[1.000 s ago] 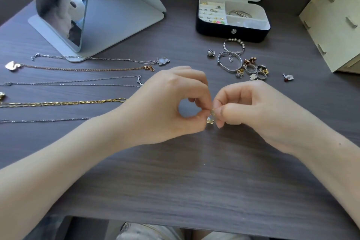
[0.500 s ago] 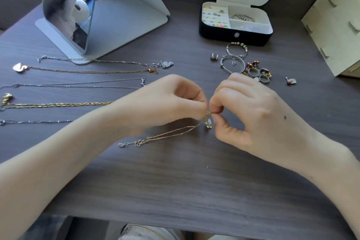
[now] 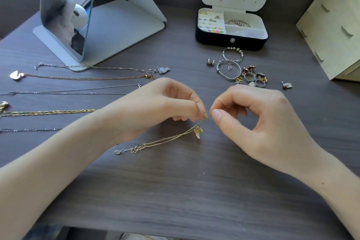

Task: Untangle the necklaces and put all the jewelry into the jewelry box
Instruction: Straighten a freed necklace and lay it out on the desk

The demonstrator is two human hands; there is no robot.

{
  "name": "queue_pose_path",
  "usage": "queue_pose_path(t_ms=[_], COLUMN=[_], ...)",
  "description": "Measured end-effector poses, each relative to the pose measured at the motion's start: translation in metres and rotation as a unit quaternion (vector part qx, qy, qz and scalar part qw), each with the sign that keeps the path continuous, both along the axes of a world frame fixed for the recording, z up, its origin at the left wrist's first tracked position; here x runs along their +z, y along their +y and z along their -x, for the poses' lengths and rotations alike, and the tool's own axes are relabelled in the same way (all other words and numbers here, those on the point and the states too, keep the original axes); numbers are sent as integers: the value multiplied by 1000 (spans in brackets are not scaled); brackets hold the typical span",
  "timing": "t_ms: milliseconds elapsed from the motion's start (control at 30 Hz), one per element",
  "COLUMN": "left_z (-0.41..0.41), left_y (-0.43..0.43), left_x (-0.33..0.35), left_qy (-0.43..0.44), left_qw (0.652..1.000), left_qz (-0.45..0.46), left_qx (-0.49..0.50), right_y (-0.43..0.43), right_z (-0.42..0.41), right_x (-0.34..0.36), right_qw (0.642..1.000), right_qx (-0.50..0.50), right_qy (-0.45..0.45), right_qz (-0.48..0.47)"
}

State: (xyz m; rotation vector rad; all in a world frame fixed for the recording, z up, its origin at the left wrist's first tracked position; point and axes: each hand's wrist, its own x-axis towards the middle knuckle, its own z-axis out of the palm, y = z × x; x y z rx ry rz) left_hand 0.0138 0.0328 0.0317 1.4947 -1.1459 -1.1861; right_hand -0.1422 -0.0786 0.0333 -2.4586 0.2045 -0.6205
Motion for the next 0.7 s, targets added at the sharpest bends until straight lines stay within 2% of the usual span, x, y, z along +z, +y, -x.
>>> queue_pose_path(t_ms=[200, 700], left_z=[2, 11], left_y=[-1, -2], left_x=[-2, -4], left_qy=[-12, -53], left_qw=[1000, 995], left_qz=[0, -23], left_qx=[24, 86], right_y=[3, -2], right_z=[-2, -2], right_x=[-4, -7], right_qw=[999, 999], right_qx=[5, -13], right_qy=[0, 24], right_qz=[38, 41])
